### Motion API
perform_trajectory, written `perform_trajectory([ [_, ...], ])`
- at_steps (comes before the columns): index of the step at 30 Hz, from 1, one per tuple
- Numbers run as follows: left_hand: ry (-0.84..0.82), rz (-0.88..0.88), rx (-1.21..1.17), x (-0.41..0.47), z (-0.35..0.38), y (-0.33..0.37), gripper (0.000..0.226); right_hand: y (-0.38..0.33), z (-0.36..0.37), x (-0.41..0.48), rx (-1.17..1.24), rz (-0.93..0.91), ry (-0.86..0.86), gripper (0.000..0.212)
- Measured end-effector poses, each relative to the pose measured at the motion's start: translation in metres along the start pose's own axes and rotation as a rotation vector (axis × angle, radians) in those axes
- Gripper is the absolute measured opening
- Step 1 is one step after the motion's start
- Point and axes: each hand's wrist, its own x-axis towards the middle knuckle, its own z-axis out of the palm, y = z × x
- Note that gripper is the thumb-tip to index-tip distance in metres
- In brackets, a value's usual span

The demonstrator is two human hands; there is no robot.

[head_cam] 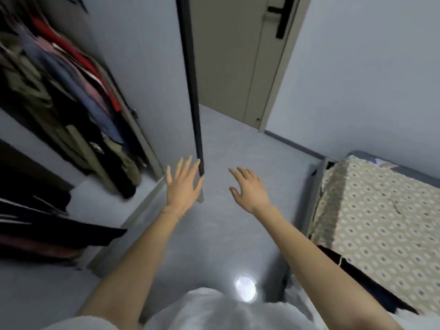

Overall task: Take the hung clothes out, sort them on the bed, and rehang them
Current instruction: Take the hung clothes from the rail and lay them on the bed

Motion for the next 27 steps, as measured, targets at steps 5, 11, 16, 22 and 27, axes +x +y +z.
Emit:
perform_trajectory([
  [5,0.07,-0.182,0.032,-0.007,-0.051,-0.111,0.056,-0.106,0.015,0.065,-0.045,-0.143,0.035,0.057],
  [11,0.159,-0.351,0.024,-0.017,-0.092,-0.203,0.055,-0.197,0.031,0.129,-0.081,-0.277,-0.007,0.062],
  [16,0.23,-0.439,0.05,-0.005,-0.115,-0.267,0.055,-0.266,0.038,0.184,-0.056,-0.401,-0.002,0.064],
  [22,0.317,-0.533,0.055,0.041,-0.146,-0.337,0.055,-0.35,0.046,0.28,-0.019,-0.554,0.026,0.064],
  [27,0.332,-0.639,0.082,0.064,-0.173,-0.387,0.061,-0.42,0.054,0.338,0.016,-0.668,-0.03,0.065],
])
